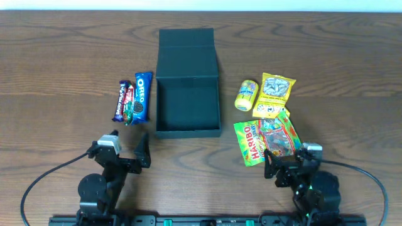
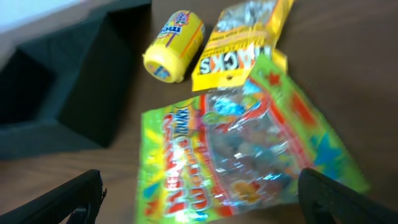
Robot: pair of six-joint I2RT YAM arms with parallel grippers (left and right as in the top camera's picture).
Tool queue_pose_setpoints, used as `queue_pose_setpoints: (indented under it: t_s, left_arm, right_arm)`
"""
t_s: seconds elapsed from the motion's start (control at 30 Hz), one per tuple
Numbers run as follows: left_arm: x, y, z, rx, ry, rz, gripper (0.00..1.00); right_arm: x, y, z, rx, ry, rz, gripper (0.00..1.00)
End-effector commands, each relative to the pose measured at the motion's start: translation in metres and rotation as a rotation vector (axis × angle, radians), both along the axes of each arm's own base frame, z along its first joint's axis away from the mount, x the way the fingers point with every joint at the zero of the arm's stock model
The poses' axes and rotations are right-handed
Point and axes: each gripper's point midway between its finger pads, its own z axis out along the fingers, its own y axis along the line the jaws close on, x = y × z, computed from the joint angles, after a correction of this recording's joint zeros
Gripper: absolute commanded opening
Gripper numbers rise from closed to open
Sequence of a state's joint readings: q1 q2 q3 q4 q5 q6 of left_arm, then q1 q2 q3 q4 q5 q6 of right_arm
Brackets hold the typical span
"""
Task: Pack container
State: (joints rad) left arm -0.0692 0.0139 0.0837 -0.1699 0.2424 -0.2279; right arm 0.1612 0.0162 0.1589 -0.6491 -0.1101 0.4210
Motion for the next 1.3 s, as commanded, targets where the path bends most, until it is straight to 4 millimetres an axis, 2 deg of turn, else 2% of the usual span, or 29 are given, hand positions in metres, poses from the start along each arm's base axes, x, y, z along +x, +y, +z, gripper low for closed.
queue_pose_setpoints:
  t_s: [0.0, 0.07, 0.2, 0.3, 0.33, 0.4, 0.57, 0.7, 0.8, 0.87, 0.93, 1.0, 1.13, 1.27]
  left_arm:
    - [-0.004, -0.016, -0.013, -0.186, 0.081, -0.059, 0.95]
    - [-0.008, -0.024, -0.011, -0.261, 0.106, -0.096, 0.95]
    - [-0.007, -0.026, -0.005, -0.312, 0.099, -0.099, 0.95]
    - [-0.010, -0.036, 0.009, -0.334, 0.057, -0.168, 0.95]
    - [-0.012, -0.041, 0.013, -0.333, 0.045, -0.203, 0.95]
    - [-0.015, -0.046, 0.014, -0.321, 0.040, -0.241, 0.95]
    - [-0.017, -0.048, 0.007, -0.296, 0.063, -0.258, 0.95]
    - [-0.016, -0.049, -0.002, -0.299, 0.108, -0.258, 0.95]
    - [-0.015, -0.050, -0.009, -0.302, 0.143, -0.258, 0.95]
    - [-0.015, -0.051, -0.013, -0.304, 0.166, -0.260, 0.95]
    - [-0.016, -0.052, -0.017, -0.303, 0.183, -0.266, 0.95]
    - [-0.016, -0.052, -0.019, -0.304, 0.195, -0.264, 0.95]
    - [-0.015, -0.052, -0.020, -0.304, 0.198, -0.263, 0.95]
    - [-0.015, -0.052, -0.020, -0.284, 0.189, -0.266, 0.95]
  right_arm:
    - [-0.010, 0.023, 0.001, 0.346, 0.129, -0.039, 0.99]
    - [-0.012, 0.026, 0.002, 0.420, 0.159, -0.061, 0.99]
    - [-0.010, 0.027, 0.006, 0.492, 0.168, -0.094, 0.99]
    - [-0.003, 0.044, 0.037, 0.410, 0.002, 0.097, 0.99]
    - [0.000, 0.047, 0.048, 0.402, -0.049, 0.132, 0.99]
    - [0.006, 0.045, 0.057, 0.387, -0.075, 0.123, 0.99]
    - [0.019, 0.040, 0.055, 0.247, 0.045, 0.117, 0.99]
    - [0.036, 0.022, 0.049, 0.076, 0.243, 0.043, 0.99]
    - [0.048, 0.005, 0.041, -0.094, 0.414, 0.013, 0.99]
    - [0.053, -0.003, 0.029, -0.171, 0.539, 0.000, 0.99]
    - [0.056, -0.002, 0.011, -0.191, 0.650, 0.008, 0.98]
    - [0.057, 0.000, -0.012, -0.208, 0.744, 0.019, 0.90]
    - [0.058, 0.006, -0.048, -0.239, 0.855, 0.047, 0.86]
    - [0.066, 0.014, -0.067, -0.279, 0.864, 0.085, 0.83]
